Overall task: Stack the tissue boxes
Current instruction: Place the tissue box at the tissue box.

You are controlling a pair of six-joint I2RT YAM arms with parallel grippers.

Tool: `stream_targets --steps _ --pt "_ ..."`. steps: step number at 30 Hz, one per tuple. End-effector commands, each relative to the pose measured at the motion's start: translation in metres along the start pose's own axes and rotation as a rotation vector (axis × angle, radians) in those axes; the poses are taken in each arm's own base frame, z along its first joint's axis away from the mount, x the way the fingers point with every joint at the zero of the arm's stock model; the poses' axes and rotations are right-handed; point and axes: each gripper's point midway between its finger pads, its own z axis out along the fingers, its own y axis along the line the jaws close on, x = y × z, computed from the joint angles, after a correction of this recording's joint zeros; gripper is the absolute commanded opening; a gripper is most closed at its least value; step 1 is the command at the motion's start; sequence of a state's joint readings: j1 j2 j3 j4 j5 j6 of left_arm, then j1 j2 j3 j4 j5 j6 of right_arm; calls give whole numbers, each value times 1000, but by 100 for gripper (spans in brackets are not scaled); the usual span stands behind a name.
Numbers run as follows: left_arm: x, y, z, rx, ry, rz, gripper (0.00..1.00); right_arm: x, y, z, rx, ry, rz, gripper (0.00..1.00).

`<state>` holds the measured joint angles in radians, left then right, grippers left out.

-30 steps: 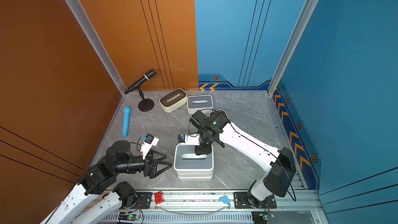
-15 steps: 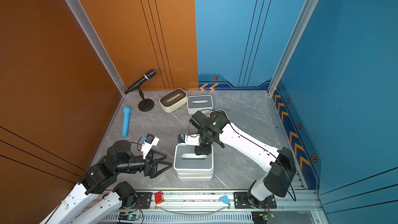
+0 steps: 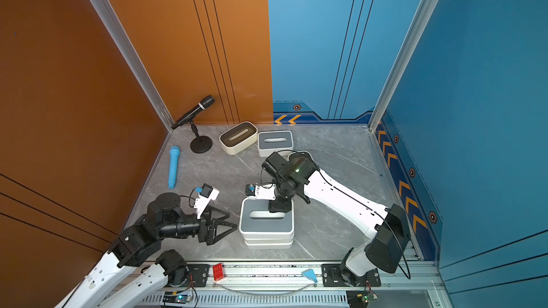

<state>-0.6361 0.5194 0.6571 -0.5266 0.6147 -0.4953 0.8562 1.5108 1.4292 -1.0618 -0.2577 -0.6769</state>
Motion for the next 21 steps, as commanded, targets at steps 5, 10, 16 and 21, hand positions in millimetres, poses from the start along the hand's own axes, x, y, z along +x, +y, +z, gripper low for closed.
stream_targets --steps 5,10,16,21 --pt "3 -3 3 25 12 9 98 2 3 -6 -5 -20 -14 50" --pt "3 -3 3 25 12 10 98 0 2 -7 -5 -23 -19 51" --pt "3 -3 3 25 12 10 98 -1 4 -7 -11 -28 -22 55" --pt "3 -3 3 24 13 10 98 0 4 -7 -6 -23 -27 57"
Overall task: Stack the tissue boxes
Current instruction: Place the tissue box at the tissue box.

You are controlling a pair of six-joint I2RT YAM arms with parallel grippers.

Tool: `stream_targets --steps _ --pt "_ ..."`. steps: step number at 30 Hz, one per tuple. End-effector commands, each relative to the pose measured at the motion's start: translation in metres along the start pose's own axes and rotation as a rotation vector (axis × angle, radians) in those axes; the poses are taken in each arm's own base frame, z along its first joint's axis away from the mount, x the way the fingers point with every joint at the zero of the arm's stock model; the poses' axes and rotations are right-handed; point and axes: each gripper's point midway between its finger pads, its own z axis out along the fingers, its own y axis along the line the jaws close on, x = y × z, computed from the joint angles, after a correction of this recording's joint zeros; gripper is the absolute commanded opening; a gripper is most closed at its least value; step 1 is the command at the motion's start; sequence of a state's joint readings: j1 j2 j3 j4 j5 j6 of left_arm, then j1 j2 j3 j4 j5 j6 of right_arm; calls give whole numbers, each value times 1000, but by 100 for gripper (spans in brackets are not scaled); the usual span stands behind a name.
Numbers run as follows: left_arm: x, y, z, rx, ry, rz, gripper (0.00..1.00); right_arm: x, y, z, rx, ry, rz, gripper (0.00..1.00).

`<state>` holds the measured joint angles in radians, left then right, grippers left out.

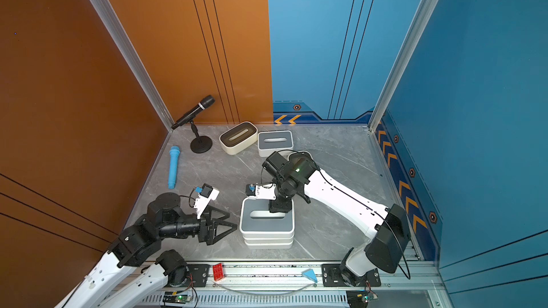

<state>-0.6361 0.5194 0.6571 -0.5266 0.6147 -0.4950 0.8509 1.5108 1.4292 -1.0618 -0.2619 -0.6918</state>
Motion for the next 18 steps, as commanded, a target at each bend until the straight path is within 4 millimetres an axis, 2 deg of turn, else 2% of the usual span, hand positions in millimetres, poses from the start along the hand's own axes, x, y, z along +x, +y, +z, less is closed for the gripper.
stream_targets --steps 1,5,8,18 --pt "2 -3 3 25 12 11 98 -1 5 -7 -3 -23 -19 58" --pt "2 -3 3 23 15 7 98 -4 7 -11 -3 -37 -27 61" --pt "3 -3 3 23 14 9 98 -5 7 -11 -1 -42 -29 67" --pt "2 -4 2 26 12 11 98 -10 9 -21 6 -67 -30 69"
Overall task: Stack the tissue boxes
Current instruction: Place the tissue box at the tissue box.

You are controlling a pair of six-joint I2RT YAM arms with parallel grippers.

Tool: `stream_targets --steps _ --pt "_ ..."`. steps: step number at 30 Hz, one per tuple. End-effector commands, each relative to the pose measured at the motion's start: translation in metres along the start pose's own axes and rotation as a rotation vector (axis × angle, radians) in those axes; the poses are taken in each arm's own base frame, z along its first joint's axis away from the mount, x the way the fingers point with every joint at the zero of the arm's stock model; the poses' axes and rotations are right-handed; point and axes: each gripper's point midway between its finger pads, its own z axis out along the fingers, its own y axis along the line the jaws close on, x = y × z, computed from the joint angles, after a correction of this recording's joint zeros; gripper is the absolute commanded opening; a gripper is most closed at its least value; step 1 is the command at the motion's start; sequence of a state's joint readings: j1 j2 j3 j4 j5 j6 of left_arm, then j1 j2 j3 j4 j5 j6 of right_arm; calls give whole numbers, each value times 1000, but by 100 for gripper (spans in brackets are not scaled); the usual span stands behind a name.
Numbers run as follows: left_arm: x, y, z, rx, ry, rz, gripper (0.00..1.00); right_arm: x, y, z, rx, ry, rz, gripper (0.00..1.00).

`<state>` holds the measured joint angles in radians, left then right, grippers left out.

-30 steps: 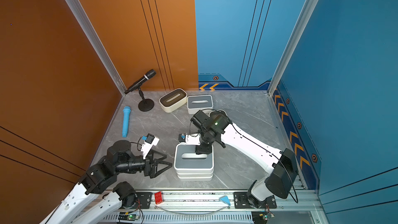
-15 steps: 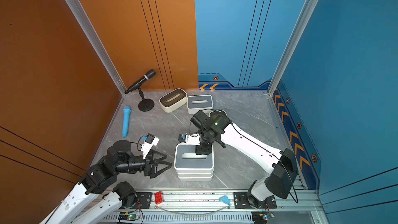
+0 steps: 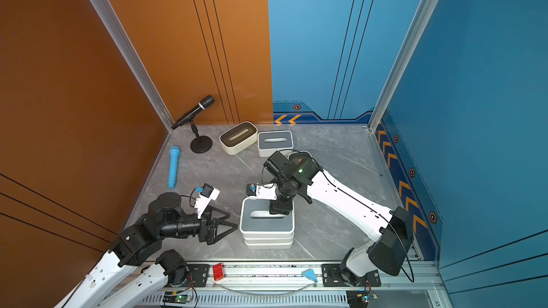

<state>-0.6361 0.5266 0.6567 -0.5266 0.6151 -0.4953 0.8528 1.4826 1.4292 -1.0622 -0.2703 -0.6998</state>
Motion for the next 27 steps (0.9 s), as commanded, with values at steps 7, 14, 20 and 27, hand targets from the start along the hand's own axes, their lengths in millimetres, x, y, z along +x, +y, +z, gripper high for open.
stream_targets --steps 7,14,20,27 --pt "2 -5 1 28 7 15 98 -7 9 -12 -16 -40 -13 69" --pt "2 -4 1 28 7 16 98 -9 9 -15 -12 -49 -16 70" --pt "2 -4 2 26 8 14 98 -13 12 -21 -9 -73 -23 70" --pt "1 -2 1 11 2 18 98 -28 3 -46 59 -203 6 70"
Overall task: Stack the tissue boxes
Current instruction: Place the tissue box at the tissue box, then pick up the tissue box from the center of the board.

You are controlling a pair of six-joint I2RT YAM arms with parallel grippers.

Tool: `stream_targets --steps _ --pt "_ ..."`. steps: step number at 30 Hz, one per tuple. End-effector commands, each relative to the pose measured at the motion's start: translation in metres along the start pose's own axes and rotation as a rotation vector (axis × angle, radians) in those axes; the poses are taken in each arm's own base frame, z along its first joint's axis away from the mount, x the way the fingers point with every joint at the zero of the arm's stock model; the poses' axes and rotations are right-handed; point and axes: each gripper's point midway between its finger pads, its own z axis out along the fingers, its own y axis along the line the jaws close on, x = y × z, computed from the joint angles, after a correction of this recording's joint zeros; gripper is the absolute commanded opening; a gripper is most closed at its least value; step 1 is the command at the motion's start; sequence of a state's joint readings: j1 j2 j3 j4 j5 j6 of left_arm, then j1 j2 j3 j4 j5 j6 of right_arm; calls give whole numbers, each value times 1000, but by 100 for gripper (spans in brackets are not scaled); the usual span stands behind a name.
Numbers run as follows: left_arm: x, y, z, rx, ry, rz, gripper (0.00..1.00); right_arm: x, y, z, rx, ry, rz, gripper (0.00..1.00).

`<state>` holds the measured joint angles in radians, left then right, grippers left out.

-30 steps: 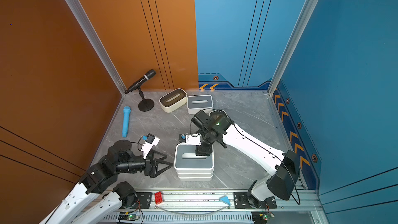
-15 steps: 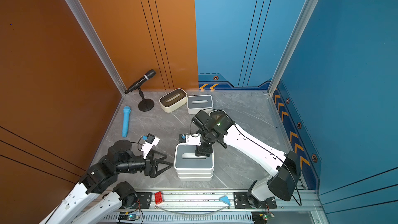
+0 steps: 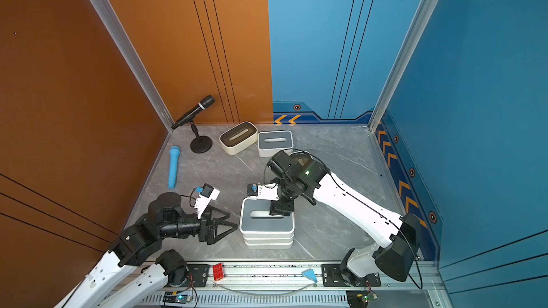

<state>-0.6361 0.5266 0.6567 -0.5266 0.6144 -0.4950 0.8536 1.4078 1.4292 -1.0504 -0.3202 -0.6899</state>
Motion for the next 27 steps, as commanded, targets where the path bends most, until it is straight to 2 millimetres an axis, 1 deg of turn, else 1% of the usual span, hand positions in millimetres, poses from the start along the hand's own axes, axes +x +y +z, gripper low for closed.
stream_targets --steps 1,4,8,12,13,14,17,18,21,23,24,25,27 --pt "0 0 0 1 -3 18 98 -22 -8 -27 61 -149 24 70" --pt "-1 0 -1 -4 -11 22 98 -38 -10 -48 117 -317 29 71" --pt "-2 0 -2 -1 -13 31 98 -48 -4 -73 124 -510 43 77" --pt "-5 0 -7 -17 -44 55 98 -48 6 -84 88 -608 81 83" --pt "-6 2 -9 -36 -52 59 98 -47 6 -84 93 -620 96 94" --pt "-8 7 -12 -69 -65 62 98 -46 6 -85 106 -639 113 100" --pt "-13 16 -19 -132 -103 58 98 -42 9 -87 137 -707 150 100" --pt "-15 17 -21 -143 -111 57 98 -36 -1 -91 181 -736 194 100" --pt "-22 19 -28 -182 -151 53 98 -30 -11 -104 255 -851 296 100" --pt "-29 19 -32 -208 -173 40 98 -21 -24 -113 318 -926 434 100" --pt "-32 19 -33 -219 -176 34 98 -15 -30 -115 343 -937 511 100" --pt "-38 20 -33 -240 -178 23 98 -12 -31 -116 343 -935 552 100" --pt "-52 29 -34 -321 -180 5 99 -4 -42 -118 376 -908 631 100"
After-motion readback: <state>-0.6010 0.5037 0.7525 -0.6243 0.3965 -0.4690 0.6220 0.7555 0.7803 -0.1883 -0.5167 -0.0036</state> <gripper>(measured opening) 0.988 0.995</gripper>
